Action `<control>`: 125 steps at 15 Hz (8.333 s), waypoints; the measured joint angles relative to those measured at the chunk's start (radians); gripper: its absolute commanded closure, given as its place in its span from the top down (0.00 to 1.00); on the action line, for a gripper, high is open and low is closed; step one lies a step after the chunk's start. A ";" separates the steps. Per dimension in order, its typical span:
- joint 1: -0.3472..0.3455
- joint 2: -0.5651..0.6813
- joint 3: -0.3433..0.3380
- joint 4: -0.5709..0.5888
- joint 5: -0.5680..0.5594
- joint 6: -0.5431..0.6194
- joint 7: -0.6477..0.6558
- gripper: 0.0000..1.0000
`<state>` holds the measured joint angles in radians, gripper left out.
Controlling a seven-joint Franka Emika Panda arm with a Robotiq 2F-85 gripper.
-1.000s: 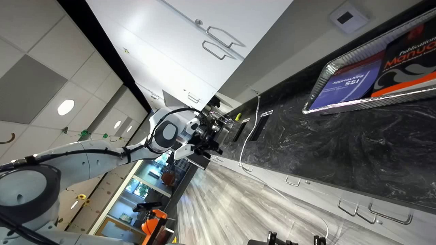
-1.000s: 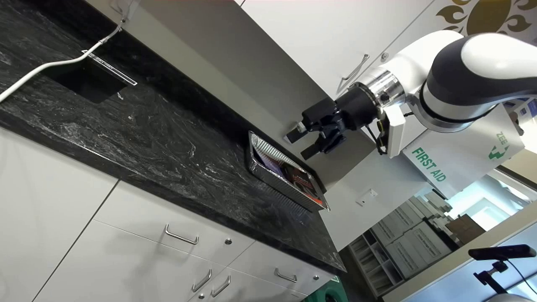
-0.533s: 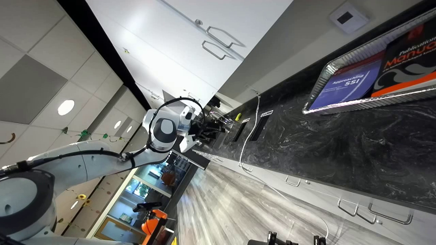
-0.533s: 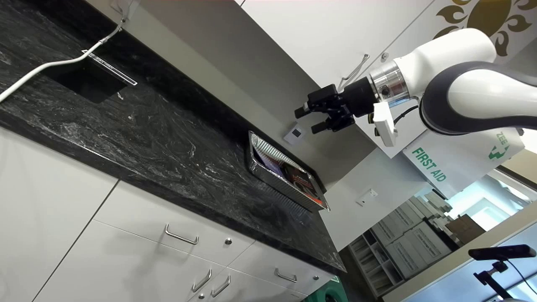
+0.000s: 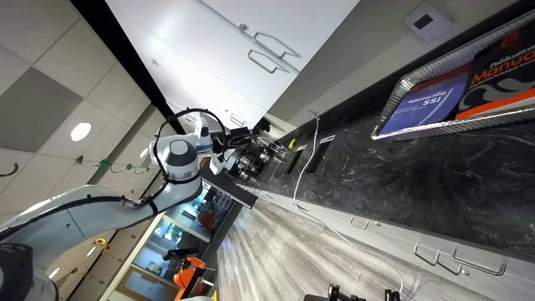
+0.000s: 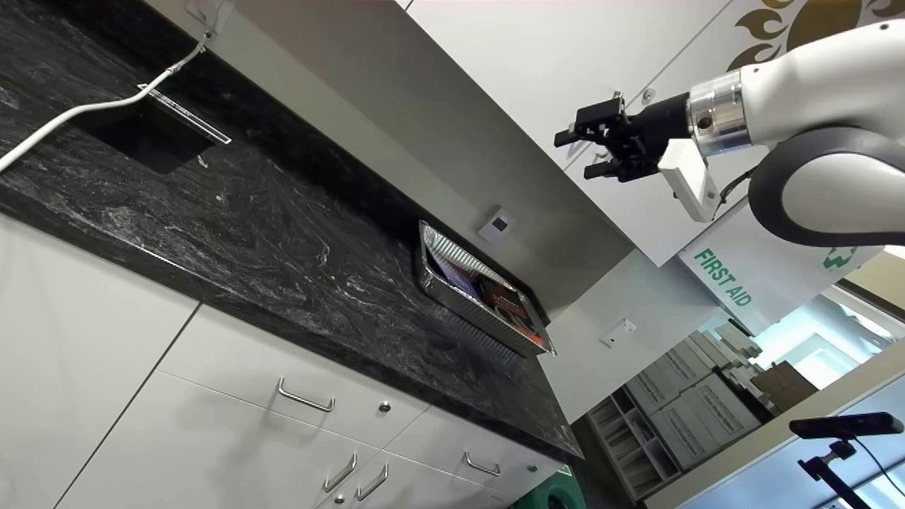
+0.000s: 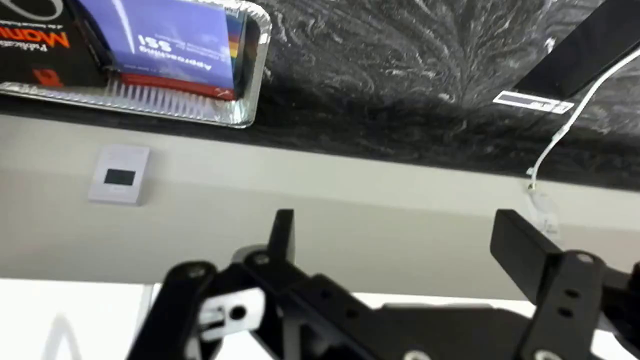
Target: Open the left cabinet door
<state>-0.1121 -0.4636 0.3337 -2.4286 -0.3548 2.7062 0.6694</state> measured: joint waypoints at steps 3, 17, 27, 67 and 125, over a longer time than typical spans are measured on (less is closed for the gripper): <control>-0.113 -0.072 0.073 0.003 -0.099 0.006 0.135 1.00; -0.353 -0.144 0.184 0.059 -0.316 0.112 0.334 1.00; -0.829 -0.140 0.523 0.221 -0.529 0.187 0.644 1.00; -1.126 0.032 0.773 0.456 -0.536 0.134 0.611 1.00; -0.376 0.115 0.818 0.487 -0.736 -1.150 0.887 1.00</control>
<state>-0.4884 -0.3490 1.1514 -1.9412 -1.0903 1.5558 1.5559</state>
